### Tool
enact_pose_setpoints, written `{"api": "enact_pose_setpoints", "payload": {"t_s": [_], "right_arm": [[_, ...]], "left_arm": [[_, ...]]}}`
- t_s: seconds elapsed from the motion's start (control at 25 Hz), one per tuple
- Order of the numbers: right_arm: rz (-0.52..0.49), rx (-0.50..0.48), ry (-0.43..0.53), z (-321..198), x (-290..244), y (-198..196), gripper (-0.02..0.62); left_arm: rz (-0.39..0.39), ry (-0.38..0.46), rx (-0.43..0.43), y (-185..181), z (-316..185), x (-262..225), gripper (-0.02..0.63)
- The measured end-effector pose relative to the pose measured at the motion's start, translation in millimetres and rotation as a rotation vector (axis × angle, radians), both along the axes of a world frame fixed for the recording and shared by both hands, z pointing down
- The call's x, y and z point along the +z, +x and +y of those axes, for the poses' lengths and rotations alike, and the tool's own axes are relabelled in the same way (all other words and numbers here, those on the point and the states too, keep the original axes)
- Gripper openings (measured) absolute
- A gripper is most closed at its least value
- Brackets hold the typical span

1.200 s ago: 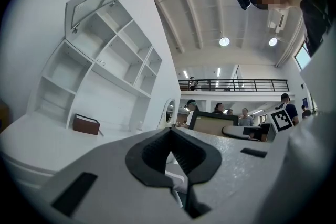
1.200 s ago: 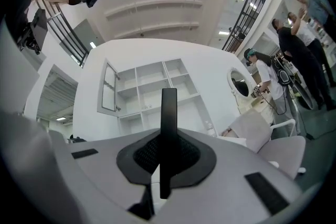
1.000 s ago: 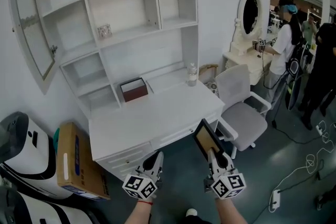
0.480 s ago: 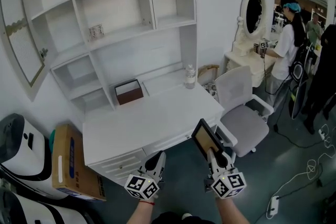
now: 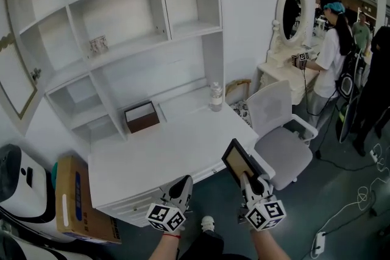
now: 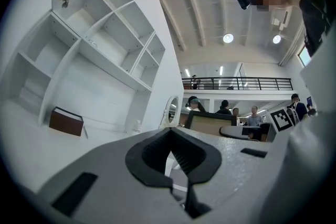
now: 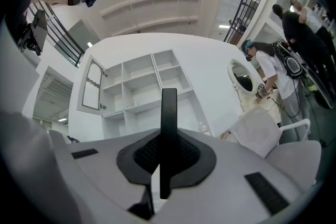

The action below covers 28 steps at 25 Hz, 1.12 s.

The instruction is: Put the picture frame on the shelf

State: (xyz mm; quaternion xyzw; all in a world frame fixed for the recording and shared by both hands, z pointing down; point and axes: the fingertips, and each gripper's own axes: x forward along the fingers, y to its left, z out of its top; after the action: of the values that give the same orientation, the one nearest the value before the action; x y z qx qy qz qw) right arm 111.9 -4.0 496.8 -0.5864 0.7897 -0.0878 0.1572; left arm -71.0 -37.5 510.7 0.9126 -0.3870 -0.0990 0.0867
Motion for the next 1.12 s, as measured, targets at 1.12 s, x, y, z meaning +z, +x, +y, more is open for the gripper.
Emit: {"api": "enact_pose_setpoints", "payload": {"t_s": [1.12], "right_arm": [[0.008,-0.010,0.010,-286,-24,15,0.014]], "left_arm": [[-0.033,0.007,0.029,36,-278,-12,0.004]]}}
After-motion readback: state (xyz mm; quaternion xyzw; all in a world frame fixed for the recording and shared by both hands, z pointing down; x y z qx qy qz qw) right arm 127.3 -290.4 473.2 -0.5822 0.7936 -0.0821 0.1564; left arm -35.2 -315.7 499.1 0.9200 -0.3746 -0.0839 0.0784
